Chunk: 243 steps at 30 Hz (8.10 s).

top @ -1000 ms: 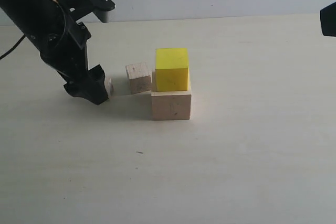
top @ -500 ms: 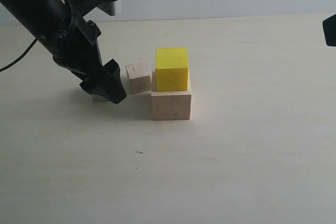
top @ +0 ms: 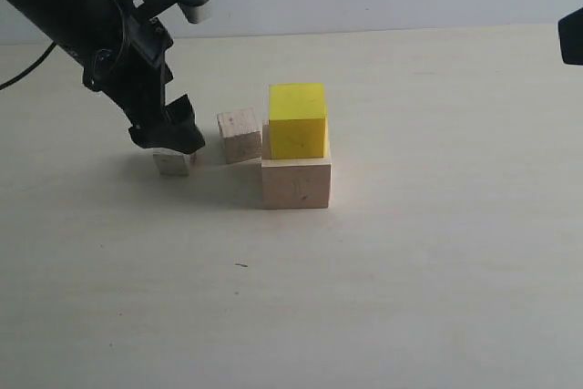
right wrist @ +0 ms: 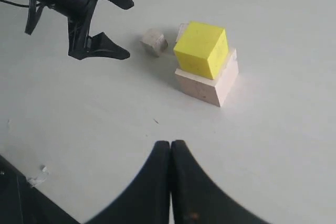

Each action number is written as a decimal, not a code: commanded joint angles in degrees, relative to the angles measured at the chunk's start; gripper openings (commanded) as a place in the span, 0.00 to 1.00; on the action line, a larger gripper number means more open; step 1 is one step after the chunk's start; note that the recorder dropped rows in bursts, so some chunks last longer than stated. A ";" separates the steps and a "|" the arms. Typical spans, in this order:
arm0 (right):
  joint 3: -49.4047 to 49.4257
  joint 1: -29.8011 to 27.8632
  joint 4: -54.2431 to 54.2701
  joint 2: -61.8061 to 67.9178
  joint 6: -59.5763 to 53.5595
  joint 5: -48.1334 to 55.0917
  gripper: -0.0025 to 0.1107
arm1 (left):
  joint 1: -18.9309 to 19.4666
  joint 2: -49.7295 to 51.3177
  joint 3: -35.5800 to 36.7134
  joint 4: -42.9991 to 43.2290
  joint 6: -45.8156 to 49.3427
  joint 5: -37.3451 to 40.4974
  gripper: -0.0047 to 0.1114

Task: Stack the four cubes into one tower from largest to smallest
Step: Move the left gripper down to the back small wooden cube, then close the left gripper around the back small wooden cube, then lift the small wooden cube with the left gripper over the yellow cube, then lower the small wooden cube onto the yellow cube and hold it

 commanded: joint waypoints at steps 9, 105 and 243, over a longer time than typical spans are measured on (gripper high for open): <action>0.30 -0.07 0.79 -0.15 0.17 -0.26 0.02 | 8.98 6.36 0.21 -17.39 13.63 -0.31 0.84; 0.30 -0.07 1.00 -0.15 2.06 -1.93 0.02 | 14.17 7.18 -3.50 -40.53 58.22 -5.78 0.04; 0.30 -0.07 2.50 -0.15 2.06 -2.71 0.02 | 1.24 13.26 -17.69 -34.69 46.39 6.15 0.49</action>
